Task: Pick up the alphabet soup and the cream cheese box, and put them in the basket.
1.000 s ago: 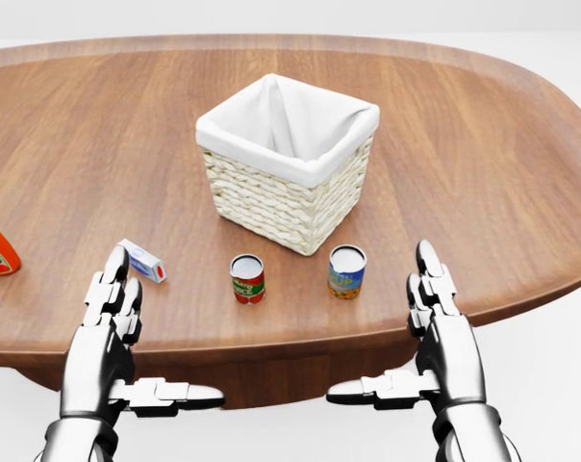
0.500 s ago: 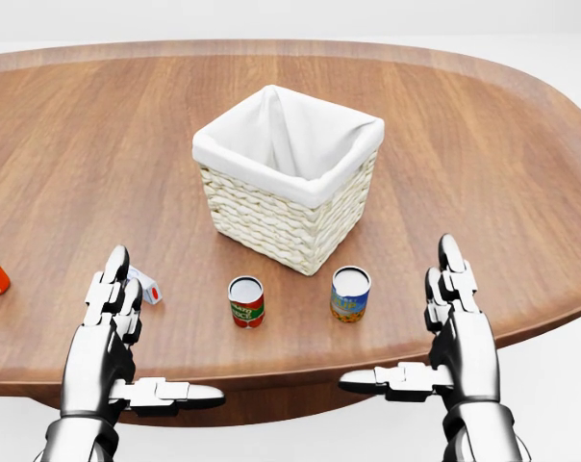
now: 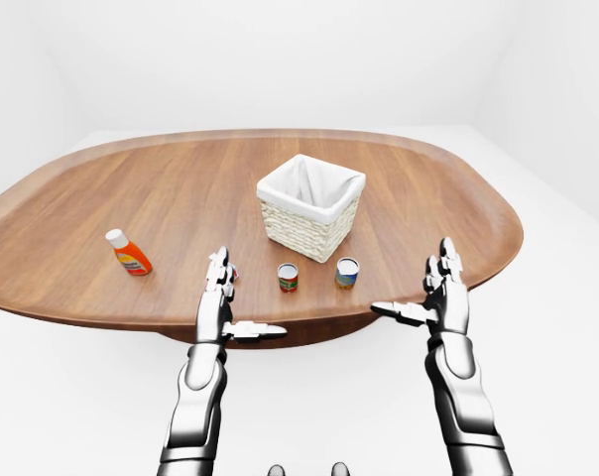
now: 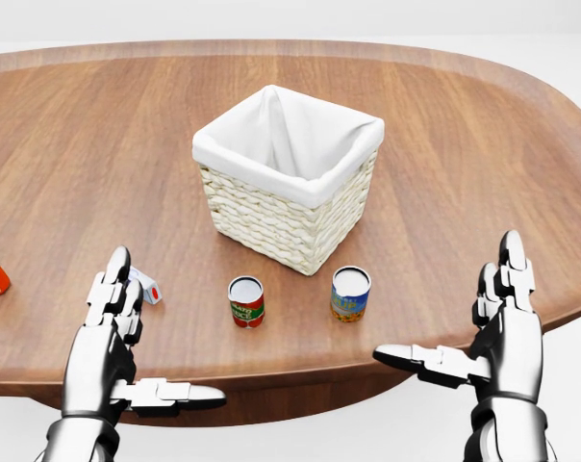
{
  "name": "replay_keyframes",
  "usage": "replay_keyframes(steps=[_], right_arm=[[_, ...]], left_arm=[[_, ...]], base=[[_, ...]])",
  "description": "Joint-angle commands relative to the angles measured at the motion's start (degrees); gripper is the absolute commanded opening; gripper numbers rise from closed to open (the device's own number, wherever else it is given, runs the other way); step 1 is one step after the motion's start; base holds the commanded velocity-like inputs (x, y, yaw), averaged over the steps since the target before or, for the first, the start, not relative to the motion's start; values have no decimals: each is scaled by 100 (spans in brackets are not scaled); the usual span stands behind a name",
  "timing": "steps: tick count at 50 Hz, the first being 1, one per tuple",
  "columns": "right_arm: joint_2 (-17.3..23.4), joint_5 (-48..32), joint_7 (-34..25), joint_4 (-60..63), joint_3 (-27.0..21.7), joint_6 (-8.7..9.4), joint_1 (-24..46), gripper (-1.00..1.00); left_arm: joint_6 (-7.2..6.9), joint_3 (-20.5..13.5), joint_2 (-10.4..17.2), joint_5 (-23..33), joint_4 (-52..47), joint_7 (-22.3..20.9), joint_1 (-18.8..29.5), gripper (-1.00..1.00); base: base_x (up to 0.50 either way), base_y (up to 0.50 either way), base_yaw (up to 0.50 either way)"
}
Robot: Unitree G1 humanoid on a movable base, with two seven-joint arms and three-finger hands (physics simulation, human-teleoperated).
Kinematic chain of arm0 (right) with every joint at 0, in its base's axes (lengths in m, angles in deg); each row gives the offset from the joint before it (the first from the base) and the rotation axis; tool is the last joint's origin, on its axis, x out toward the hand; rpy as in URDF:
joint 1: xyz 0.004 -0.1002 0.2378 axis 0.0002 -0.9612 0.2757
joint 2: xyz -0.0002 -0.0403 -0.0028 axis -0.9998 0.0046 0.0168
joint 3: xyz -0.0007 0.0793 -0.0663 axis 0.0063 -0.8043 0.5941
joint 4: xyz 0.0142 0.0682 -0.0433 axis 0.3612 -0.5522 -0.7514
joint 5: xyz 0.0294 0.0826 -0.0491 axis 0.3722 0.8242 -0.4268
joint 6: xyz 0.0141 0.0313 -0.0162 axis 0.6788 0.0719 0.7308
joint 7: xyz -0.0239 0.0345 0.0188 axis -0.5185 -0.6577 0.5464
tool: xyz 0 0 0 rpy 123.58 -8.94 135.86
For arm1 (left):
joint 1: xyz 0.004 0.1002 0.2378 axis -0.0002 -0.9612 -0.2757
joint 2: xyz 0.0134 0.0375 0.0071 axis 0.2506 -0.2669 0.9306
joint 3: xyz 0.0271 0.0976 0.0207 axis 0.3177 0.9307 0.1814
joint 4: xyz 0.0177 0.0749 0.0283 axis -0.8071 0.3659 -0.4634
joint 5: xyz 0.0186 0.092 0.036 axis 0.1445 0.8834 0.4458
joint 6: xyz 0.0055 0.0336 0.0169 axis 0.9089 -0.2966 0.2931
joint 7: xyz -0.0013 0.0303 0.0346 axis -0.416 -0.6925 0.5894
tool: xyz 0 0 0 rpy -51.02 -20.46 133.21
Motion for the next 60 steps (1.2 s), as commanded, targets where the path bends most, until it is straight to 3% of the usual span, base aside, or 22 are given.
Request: replay_keyframes(steps=[1, 5, 6, 9, 15, 20, 26, 46, 47, 51, 54, 60], right_arm=[[33, 103, 388, 114, -183, -14, -6, 100], [49, 97, 615, 53, -281, -104, 11, 100], [37, 18, 897, 44, -373, -111, 24, 100], [67, 197, 1247, -5, -589, -233, 37, 100], [92, 600, 1478, 256, -759, -233, -62, 100], [123, 738, 1655, 419, -872, -233, -101, 100], [113, 514, 2260, 447, -1043, -233, -86, 100], [70, 302, 2260, 853, -1365, -233, -288, 100], [71, 253, 2260, 812, -1435, -233, -259, 100], [86, 199, 2260, 831, -1455, -233, -299, 100], [76, 156, 2260, 860, -1481, -233, -309, 100], [92, 140, 2260, 779, -1527, -233, -296, 100]], left_arm=[[-42, 14, -2, 40, 10, 5, 2, 100], [50, 3, 6, 54, 157, 1, 44, 100], [73, -3, 9, 52, 198, 2, 58, 100], [20, 9, 6, 70, 130, 12, 34, 100], [-52, 22, 0, 97, 67, 24, 15, 100], [13, 4, 3, 88, 132, 32, 40, 100], [58, 0, 0, 64, 98, 27, 12, 100], [95, -10, 6, 44, 145, 31, 38, 100], [35, 2, -1, 47, 55, 38, 8, 100], [91, -5, 2, 43, 117, 33, 21, 100], [9, 11, -4, 50, 7, 37, -16, 100], [66, 5, 0, 56, 112, 34, 19, 100]], base=[[0, 0, 0], [0, 0, 0], [0, 0, 0], [0, 0, 0], [0, 0, 0], [0, 0, 0], [0, 0, 0], [0, 0, 0], [0, 0, 0], [0, 0, 0], [0, 0, 0], [0, 0, 0]])
